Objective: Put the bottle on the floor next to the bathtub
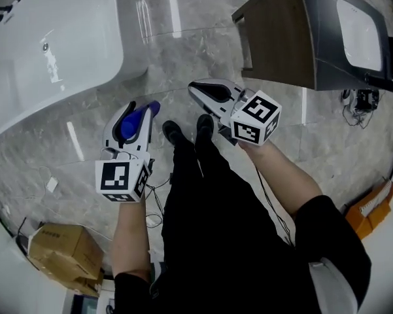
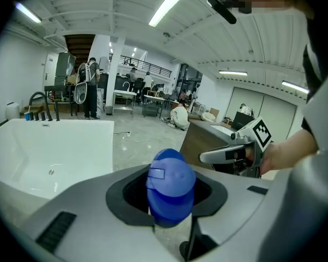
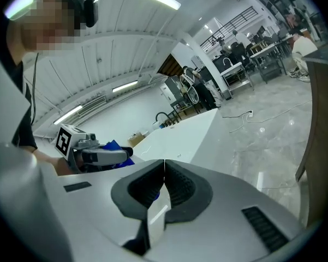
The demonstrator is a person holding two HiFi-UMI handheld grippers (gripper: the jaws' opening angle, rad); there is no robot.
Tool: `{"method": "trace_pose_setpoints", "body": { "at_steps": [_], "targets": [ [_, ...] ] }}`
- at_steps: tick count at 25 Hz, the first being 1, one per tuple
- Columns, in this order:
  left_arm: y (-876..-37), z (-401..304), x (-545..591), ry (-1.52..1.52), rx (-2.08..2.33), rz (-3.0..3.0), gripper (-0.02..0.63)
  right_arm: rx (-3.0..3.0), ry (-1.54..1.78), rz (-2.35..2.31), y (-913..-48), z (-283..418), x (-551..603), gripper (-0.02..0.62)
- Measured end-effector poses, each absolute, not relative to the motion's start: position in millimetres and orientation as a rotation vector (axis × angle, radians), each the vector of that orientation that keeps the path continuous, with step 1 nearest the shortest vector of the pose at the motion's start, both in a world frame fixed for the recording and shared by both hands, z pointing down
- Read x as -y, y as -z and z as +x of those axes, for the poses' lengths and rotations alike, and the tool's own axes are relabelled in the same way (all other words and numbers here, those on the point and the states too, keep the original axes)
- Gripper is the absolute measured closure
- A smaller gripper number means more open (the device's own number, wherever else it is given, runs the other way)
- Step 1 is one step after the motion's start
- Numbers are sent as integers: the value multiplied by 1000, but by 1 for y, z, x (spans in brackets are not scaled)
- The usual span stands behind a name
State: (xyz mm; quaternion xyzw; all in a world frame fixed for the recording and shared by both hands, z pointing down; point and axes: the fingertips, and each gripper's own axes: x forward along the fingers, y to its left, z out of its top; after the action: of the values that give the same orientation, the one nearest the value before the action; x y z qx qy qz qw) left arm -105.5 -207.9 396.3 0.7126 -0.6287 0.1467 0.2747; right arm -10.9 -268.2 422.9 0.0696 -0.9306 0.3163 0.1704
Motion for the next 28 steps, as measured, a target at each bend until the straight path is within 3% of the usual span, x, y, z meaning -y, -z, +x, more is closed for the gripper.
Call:
{"method": "trace_pose_setpoints", "body": {
  "at_steps": [28],
  "targets": [
    [-746, -130, 201, -421, 1621, 1928, 463, 2588, -784, 41, -767, -65, 242, 566]
  ]
}}
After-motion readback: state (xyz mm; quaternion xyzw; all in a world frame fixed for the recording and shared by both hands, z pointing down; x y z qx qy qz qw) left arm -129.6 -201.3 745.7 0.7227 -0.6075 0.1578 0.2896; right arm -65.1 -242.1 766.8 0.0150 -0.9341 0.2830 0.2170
